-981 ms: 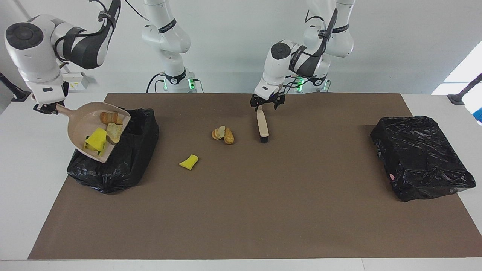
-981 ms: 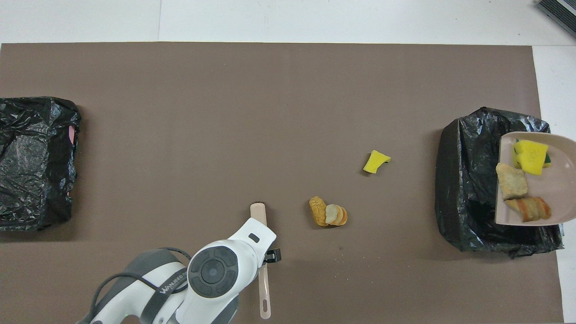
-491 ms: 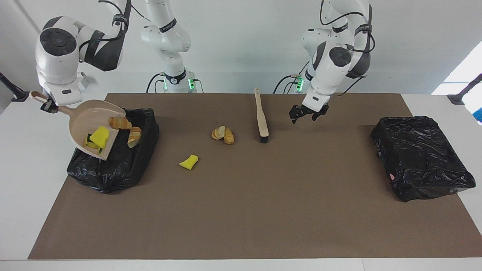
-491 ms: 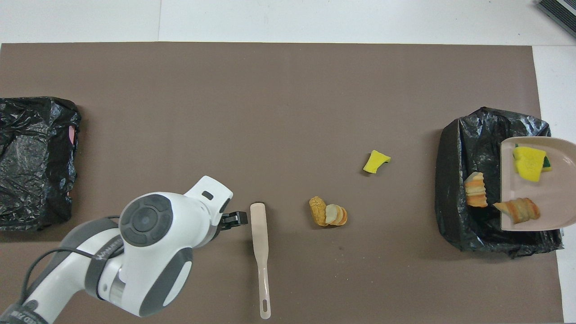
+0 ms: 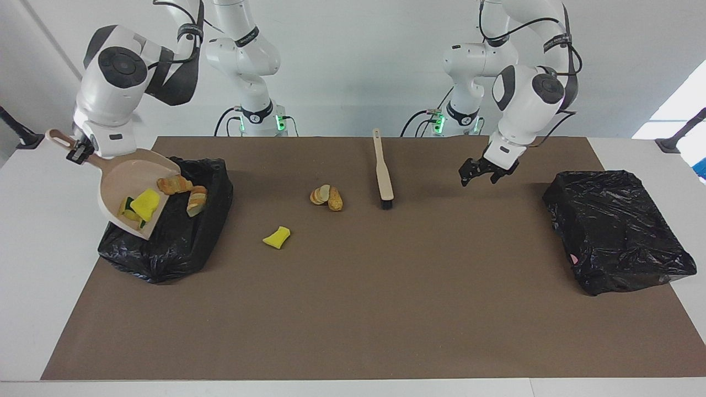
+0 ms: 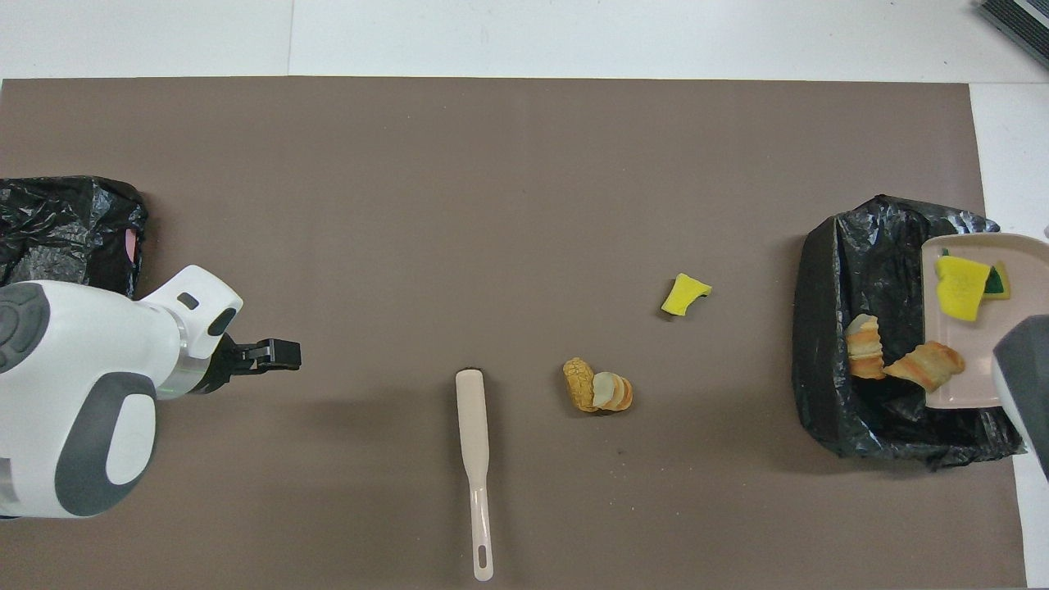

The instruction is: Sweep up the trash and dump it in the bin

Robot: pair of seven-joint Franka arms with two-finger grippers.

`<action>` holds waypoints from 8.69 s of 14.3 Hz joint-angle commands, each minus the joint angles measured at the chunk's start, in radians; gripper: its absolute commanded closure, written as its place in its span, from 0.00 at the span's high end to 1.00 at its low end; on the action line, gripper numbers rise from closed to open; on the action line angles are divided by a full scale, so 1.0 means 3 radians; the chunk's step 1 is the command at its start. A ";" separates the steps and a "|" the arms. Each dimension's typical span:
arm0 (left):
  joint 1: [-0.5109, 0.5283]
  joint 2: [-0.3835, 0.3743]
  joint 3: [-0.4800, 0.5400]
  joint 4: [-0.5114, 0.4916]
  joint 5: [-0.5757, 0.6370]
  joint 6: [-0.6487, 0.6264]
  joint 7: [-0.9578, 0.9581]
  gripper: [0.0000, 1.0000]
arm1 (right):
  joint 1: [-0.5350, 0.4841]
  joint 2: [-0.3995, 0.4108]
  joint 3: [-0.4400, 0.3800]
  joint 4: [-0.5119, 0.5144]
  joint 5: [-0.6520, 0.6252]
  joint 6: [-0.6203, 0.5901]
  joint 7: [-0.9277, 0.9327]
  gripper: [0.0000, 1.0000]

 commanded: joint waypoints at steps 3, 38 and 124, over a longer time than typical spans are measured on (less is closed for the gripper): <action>0.0271 -0.0006 -0.0040 0.0511 0.0054 -0.0549 0.0276 1.00 | 0.0233 -0.0190 0.0009 -0.0184 -0.0299 -0.0180 0.0216 0.00; 0.0214 0.0163 -0.0071 0.1821 0.0402 -0.1605 0.0204 1.00 | 0.0218 -0.0401 0.0126 0.0036 0.2118 -0.0661 0.2529 0.00; -0.0945 0.1216 -0.0122 0.2184 0.0366 -0.0787 -0.0638 1.00 | 0.2847 -0.0430 0.0142 -0.1206 0.3260 0.0690 0.7308 0.00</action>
